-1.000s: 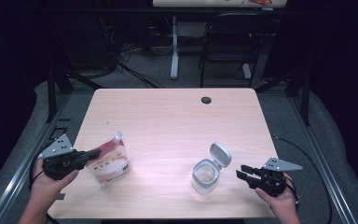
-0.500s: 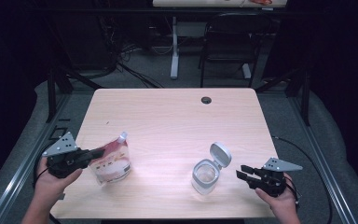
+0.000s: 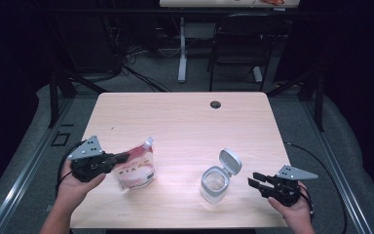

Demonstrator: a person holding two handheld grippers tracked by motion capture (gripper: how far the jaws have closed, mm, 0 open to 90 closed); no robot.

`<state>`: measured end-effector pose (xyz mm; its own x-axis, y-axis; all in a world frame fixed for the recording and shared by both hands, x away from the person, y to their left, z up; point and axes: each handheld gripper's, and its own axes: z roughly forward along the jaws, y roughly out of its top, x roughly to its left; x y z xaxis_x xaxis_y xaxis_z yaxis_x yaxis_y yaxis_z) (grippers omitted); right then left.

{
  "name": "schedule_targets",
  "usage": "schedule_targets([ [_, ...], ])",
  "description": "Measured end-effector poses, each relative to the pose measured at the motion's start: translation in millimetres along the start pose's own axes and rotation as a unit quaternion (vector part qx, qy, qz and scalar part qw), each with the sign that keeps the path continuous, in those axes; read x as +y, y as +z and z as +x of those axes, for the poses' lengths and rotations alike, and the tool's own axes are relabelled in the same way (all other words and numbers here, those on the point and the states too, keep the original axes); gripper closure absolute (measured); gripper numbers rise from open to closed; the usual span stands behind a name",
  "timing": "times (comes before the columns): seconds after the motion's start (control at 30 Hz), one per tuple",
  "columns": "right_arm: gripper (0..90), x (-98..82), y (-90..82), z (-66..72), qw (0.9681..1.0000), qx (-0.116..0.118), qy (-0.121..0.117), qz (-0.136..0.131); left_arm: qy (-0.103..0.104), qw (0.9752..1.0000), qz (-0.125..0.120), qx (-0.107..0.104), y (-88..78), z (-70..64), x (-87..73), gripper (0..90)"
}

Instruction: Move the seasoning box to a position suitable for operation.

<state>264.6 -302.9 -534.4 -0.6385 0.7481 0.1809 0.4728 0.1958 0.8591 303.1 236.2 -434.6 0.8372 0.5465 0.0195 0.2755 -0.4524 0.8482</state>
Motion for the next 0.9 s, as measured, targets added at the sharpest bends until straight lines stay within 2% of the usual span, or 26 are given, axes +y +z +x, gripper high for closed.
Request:
schedule_targets([
  [0.33, 64.3, -3.2, -5.7, 0.0, 0.9999, -0.011, 0.002, -0.007, 0.016, 0.9991, 0.0, -0.038, 29.2, -12.4, 12.8, 89.8],
  [0.73, 64.3, -10.3, -15.2, 0.2, 0.9995, -0.03, 0.012, -0.003, 0.037, 0.9957, -0.021, -0.082, 59.4, -28.2, 23.1, 89.7],
  [0.9, 64.3, -11.9, -16.7, 0.1, 0.9993, -0.032, 0.016, -0.008, 0.038, 0.995, -0.024, -0.089, 61.9, -31.3, 23.2, 89.6],
])
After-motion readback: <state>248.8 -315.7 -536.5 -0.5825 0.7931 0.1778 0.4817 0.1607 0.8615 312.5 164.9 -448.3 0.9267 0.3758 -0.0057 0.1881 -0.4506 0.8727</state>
